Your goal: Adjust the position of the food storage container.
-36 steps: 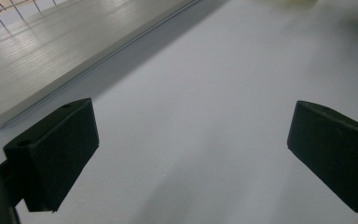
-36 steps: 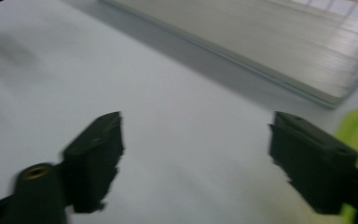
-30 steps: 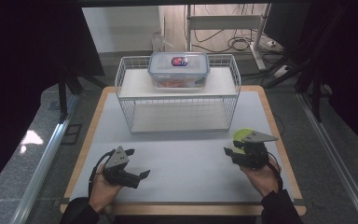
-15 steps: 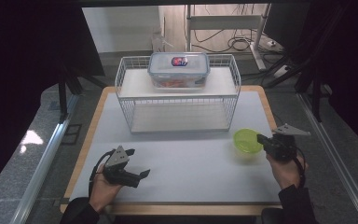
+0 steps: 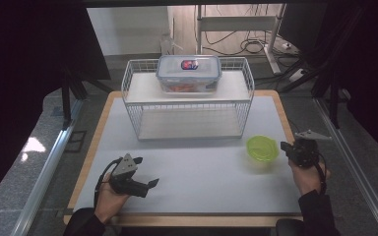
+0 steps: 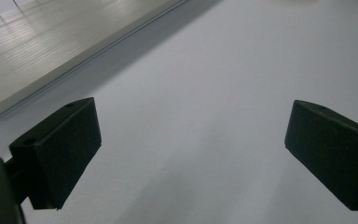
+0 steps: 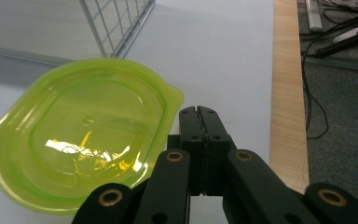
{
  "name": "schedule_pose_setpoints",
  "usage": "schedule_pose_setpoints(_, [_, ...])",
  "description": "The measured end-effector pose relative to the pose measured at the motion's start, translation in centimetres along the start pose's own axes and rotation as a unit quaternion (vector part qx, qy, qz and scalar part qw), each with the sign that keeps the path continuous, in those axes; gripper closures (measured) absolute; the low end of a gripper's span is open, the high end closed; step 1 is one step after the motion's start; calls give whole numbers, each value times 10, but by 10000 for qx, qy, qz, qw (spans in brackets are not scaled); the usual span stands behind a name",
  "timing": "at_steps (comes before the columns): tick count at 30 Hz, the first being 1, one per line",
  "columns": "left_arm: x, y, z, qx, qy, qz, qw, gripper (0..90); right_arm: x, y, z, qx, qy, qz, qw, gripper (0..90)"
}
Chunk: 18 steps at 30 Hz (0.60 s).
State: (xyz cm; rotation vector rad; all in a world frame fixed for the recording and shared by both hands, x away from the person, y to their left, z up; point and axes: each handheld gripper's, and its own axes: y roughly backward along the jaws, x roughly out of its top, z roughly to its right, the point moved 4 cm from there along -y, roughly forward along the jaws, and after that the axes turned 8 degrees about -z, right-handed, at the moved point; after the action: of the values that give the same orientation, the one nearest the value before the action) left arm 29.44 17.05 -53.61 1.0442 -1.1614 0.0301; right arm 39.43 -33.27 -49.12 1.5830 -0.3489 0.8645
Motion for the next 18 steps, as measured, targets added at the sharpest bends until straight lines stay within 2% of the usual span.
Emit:
schedule_pose_setpoints(8, [0,-1,0,5,9,-39,10000,39,-3,-12,-3,-1,67,-237,9997,895])
schedule_pose_setpoints(18, [0,-2,0,7,-3,-67,10000,41,-1,-19,-10,113,81,-312,9994,895])
